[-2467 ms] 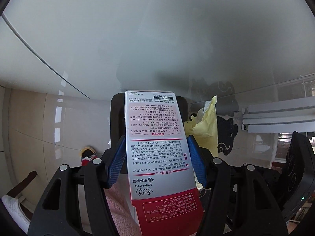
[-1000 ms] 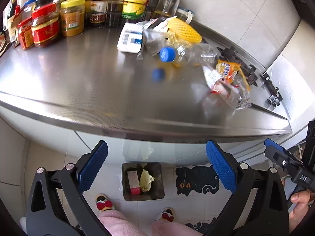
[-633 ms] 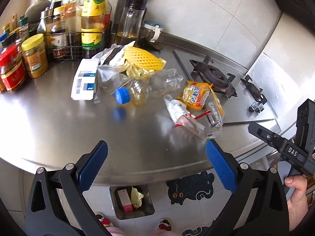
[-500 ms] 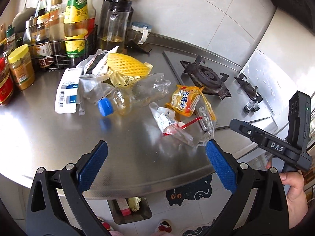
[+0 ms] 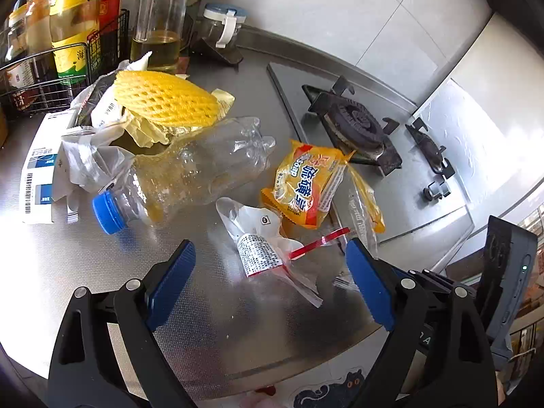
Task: Collect trash
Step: 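Grasp the clear wrapper with red strip with the left tool while the right tool grasps a clear bag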
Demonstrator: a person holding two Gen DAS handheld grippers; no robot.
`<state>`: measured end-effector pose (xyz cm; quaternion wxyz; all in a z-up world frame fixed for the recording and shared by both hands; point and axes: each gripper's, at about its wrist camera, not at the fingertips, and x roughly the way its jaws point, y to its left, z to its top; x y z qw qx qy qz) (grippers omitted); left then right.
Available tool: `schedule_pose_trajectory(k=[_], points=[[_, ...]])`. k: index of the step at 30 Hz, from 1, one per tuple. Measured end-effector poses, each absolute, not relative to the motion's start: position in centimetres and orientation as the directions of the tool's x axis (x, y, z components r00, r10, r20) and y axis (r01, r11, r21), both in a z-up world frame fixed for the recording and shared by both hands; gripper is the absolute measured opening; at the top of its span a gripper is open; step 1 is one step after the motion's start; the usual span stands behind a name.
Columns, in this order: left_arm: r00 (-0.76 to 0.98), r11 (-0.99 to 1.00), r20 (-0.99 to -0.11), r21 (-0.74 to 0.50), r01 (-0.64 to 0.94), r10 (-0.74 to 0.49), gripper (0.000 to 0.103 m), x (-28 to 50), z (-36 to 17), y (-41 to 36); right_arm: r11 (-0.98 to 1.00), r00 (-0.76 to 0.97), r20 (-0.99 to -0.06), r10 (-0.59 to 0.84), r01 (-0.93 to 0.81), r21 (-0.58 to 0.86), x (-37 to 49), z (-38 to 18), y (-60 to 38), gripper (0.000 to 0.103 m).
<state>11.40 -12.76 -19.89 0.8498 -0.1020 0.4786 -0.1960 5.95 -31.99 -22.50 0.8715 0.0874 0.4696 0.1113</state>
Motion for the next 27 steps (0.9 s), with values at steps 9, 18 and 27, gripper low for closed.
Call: schedule_pose_trajectory(k=[9, 18, 27], points=[[0.396, 0.912, -0.826, -0.323, 0.251, -0.401, 0.039, 12.2, -22.5, -13.8, 0.956, 0.529, -0.797, 0.291, -0.125, 0.266, 5.2, -22.9, -32.6, 0.009], [0.456, 0.917, -0.797, -0.314, 0.246, -0.396, 0.003, 9.3, -20.7, -12.2, 0.941, 0.568, -0.750, 0.339, -0.181, 0.288, 3.0, -20.4, -31.8, 0.007], [0.528, 0.927, -0.762, -0.295, 0.233, -0.375, 0.002, 4.4, -17.3, -9.6, 0.922, 0.576, -0.720, 0.388, -0.252, 0.295, -1.0, -18.6, -29.7, 0.007]])
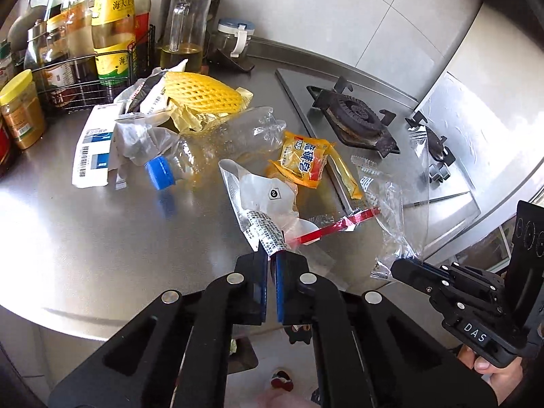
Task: Collect trash
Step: 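Grasp the clear wrapper with red strip with the left tool while the right tool grasps a clear bag, then lower both wrappers into the floor bin and open both tools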
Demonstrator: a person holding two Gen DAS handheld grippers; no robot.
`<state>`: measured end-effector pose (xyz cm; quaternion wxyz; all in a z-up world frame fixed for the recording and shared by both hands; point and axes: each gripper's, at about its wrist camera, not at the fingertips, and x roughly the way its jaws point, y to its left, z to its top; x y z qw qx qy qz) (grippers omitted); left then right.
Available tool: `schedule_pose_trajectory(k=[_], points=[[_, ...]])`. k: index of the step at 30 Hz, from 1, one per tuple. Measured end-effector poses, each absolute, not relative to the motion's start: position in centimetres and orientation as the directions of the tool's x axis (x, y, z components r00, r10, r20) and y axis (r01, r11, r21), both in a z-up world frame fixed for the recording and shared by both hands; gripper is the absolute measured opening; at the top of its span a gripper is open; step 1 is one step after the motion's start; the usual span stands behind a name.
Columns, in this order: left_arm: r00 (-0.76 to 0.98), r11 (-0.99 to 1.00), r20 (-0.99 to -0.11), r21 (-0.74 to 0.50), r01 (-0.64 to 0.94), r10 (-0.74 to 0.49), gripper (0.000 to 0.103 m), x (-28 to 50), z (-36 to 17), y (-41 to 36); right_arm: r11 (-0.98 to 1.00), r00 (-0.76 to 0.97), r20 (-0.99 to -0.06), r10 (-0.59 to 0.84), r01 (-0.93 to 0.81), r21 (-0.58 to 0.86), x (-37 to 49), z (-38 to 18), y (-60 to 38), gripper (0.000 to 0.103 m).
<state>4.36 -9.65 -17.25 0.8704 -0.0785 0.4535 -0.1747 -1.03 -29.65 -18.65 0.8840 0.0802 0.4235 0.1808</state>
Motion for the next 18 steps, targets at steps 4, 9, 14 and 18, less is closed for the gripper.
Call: schedule_pose_trajectory(k=[4, 9, 14, 18], points=[[0.543, 0.936, -0.762, -0.273, 0.222, -0.351, 0.002, 1.7, -16.5, -8.7, 0.919, 0.566, -0.725, 0.393, -0.262, 0.294, -3.1, -18.5, -29.0, 0.007], [0.558, 0.950, -0.769, -0.242, 0.197, -0.312, 0.002, -1.9, -16.7, -7.3, 0.915, 0.518, -0.758, 0.396, -0.293, 0.278, -5.6, -19.8, -27.9, 0.007], [0.527, 0.962, -0.805, -0.225, 0.155, -0.273, 0.002, -5.3, -18.9, -5.8, 0.910, 0.434, -0.810, 0.395, -0.304, 0.281, -7.5, -23.2, -27.0, 0.007], [0.464, 0.968, -0.849, -0.227, 0.109, -0.251, 0.002, -7.2, -22.3, -4.8, 0.904, 0.351, -0.850, 0.392, -0.320, 0.285, -8.6, -26.5, -26.0, 0.007]])
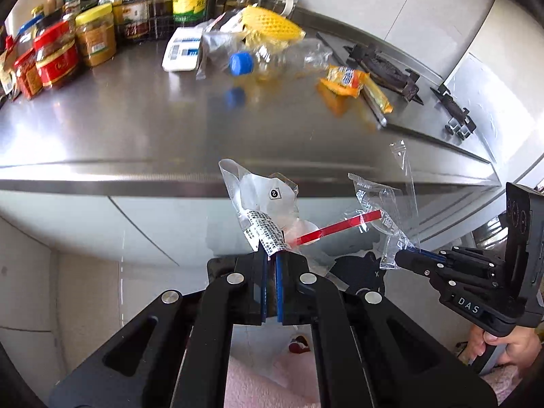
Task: Collect trash
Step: 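Lower both wrappers into the floor bin and open both tools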
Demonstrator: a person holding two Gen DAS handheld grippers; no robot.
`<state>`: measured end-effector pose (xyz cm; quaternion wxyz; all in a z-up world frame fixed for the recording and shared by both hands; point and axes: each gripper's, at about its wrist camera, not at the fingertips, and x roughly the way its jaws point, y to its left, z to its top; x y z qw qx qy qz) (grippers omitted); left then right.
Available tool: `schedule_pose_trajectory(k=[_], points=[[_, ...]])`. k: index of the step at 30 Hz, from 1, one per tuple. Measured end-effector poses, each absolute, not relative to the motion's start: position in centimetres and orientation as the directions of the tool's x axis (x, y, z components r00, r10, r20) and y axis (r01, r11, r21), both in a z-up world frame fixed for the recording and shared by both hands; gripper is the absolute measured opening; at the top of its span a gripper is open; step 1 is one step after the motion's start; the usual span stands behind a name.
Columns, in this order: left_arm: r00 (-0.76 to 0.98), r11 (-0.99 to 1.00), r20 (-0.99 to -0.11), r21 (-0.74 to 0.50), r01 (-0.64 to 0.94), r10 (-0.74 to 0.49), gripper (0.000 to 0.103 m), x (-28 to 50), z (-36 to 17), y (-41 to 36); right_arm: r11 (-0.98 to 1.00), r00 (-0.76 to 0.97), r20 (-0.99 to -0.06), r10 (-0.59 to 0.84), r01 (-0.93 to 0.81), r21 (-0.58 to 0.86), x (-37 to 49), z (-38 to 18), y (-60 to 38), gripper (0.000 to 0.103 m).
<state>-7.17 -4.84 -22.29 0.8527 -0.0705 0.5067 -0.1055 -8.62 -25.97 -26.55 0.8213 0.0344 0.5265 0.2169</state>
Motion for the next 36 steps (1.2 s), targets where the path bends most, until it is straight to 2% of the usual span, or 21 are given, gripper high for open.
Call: schedule_pose_trajectory(k=[7, 11, 22, 27, 30, 33, 36], points=[[0.338, 0.978, -0.918, -0.207, 0.034, -0.206, 0.002, -8.1, -30.1, -3.7, 0.907, 0.162, -0.922, 0.351, -0.305, 0.292, -9.4, -34.7, -24.3, 0.007], [0.270, 0.972, -0.938, -0.234, -0.023, -0.219, 0.002, -7.3, -35.2, -3.0, 0.921, 0.071, -0.943, 0.326, -0.248, 0.300, -9.1, -40.7, -23.8, 0.007], [0.122, 0.957, -0.957, -0.276, -0.087, -0.265, 0.004, -3.6, -48.1, -3.2, 0.935, 0.026, -0.943, 0.330, -0.143, 0.324, -6.8, -53.3, -22.1, 0.007], [0.077, 0.956, -0.961, -0.274, -0.103, -0.267, 0.005, -2.4, -52.2, -2.9, 0.942, -0.003, -0.947, 0.322, -0.100, 0.320, -5.6, -56.8, -21.3, 0.007], [0.059, 0.956, -0.961, -0.273, -0.104, -0.268, 0.010, -2.3, -53.9, -2.5, 0.947, -0.005, -0.951, 0.310, -0.087, 0.309, -5.0, -58.2, -20.7, 0.010], [0.052, 0.955, -0.961, -0.277, -0.107, -0.272, 0.016, -1.7, -54.6, -2.5, 0.946, -0.001, -0.949, 0.316, -0.071, 0.315, -4.4, -59.0, -20.5, 0.011], [0.053, 0.956, -0.961, -0.276, -0.102, -0.272, 0.017, -1.2, -54.6, -2.5, 0.947, 0.000, -0.951, 0.309, -0.087, 0.308, -4.1, -59.2, -20.2, 0.012]])
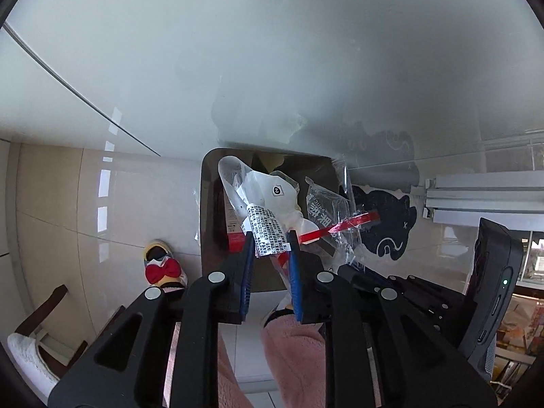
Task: Collect trash
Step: 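Lower both wrappers into the floor bin and open both tools, then raise both tools back over the counter toward the bottle and snack packet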
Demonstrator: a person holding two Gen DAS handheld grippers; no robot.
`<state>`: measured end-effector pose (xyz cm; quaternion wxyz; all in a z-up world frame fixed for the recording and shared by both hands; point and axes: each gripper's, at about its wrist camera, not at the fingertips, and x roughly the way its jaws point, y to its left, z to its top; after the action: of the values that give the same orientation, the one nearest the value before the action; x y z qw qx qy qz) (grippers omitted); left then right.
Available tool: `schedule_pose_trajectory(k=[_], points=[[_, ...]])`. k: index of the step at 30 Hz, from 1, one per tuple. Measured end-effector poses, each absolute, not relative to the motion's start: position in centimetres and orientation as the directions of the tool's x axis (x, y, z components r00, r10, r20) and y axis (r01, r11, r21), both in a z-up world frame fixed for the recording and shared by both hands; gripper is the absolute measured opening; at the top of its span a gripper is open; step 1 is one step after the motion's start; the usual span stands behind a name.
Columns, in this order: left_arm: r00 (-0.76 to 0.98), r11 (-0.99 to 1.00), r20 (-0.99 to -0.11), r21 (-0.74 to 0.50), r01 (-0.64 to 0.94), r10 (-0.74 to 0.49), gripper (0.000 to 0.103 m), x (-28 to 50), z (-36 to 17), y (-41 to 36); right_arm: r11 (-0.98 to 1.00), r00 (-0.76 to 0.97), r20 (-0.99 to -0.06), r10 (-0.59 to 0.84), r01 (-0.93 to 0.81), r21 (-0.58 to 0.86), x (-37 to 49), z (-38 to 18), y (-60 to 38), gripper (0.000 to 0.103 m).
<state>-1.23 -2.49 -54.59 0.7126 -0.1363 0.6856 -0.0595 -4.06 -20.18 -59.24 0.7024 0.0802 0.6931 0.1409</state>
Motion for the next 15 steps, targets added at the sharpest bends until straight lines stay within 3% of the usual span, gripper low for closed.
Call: schedule_pose_trajectory(k=[1, 2, 3, 4, 8, 15], points=[[0.050, 0.955, -0.960, -0.279, -0.102, -0.276, 0.022, -1.0, -54.6, -2.5, 0.947, -0.003, -0.951, 0.308, -0.091, 0.307, -4.0, -59.4, -20.1, 0.013], [0.047, 0.953, -0.959, -0.284, -0.102, -0.281, 0.026, -0.9, -54.6, -2.5, 0.947, -0.004, -0.951, 0.308, -0.093, 0.307, -3.9, -59.4, -20.1, 0.021], [0.047, 0.953, -0.958, -0.285, -0.102, -0.282, 0.035, -0.7, -54.4, -2.5, 0.948, 0.000, -0.952, 0.306, -0.094, 0.305, -3.9, -59.3, -20.1, 0.041], [0.051, 0.953, -0.958, -0.286, -0.100, -0.282, 0.041, -0.6, -54.3, -2.5, 0.948, 0.008, -0.952, 0.307, -0.094, 0.305, -3.9, -59.1, -20.0, 0.052], [0.060, 0.954, -0.958, -0.286, -0.095, -0.281, 0.049, -0.1, -53.9, -2.6, 0.950, 0.019, -0.954, 0.300, -0.092, 0.297, -3.8, -58.6, -20.1, 0.057], [0.088, 0.955, -0.960, -0.275, -0.114, -0.266, 0.067, -0.1, -52.0, -2.3, 0.951, 0.022, -0.956, 0.291, -0.117, 0.287, -4.3, -56.7, -20.8, 0.075]])
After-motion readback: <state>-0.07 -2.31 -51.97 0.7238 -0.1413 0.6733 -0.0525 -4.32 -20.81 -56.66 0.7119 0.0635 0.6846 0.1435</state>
